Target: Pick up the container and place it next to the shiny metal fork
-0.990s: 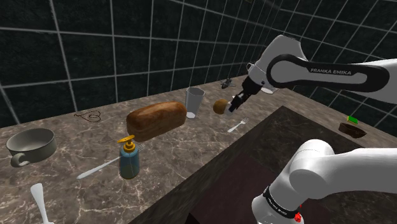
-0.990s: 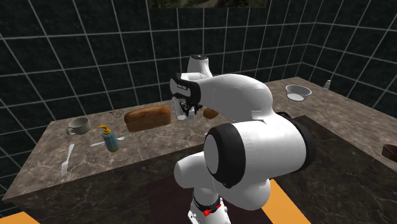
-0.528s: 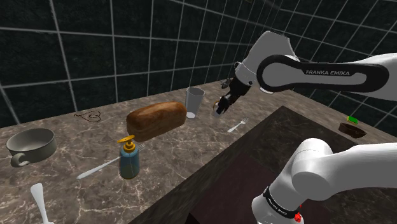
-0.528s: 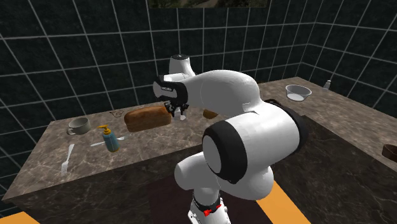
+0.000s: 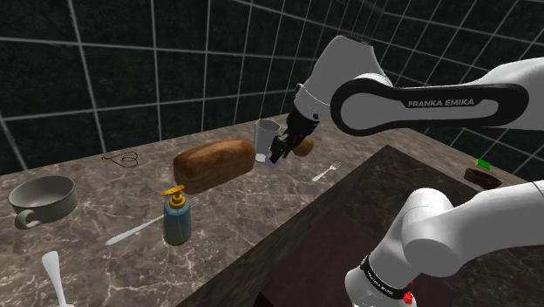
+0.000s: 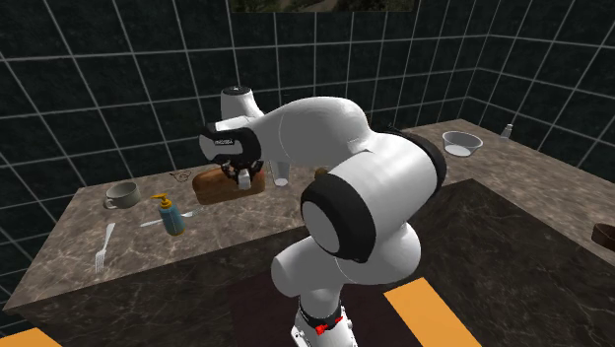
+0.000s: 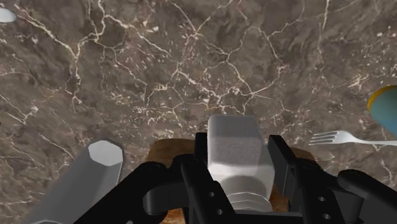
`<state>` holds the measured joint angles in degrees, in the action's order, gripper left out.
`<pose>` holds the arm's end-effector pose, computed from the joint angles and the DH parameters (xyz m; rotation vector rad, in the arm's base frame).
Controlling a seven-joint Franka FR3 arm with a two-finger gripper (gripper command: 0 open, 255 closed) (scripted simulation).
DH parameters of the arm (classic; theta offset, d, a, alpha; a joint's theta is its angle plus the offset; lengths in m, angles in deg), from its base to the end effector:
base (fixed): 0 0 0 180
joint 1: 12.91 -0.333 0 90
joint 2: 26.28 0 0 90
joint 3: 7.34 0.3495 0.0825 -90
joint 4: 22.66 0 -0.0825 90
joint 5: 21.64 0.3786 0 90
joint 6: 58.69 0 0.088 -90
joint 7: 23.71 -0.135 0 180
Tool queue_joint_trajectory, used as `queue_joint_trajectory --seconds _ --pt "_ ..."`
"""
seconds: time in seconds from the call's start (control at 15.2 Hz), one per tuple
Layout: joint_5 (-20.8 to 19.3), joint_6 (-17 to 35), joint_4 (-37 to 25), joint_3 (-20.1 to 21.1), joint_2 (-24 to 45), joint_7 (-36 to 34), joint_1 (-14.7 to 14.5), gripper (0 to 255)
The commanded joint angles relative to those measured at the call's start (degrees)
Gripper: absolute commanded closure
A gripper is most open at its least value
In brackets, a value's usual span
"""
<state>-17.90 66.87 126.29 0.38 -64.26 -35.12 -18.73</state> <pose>0.3418 0.0894 0.4900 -3.0906 0.0185 -0.3899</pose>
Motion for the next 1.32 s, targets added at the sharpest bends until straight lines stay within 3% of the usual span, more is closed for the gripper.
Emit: queue_joint_trajectory --seconds 0.0,0.66,1.25 --pt "0.63 0.61 -1.5 2.49 2.04 -2.86 -0.81 255" --pt "-1.06 2.23 -14.91 14.88 16.98 -17.62 -1.71 255" --pt "-11.24 -0.27 -32.29 24.79 34.27 -33.28 -1.76 255"
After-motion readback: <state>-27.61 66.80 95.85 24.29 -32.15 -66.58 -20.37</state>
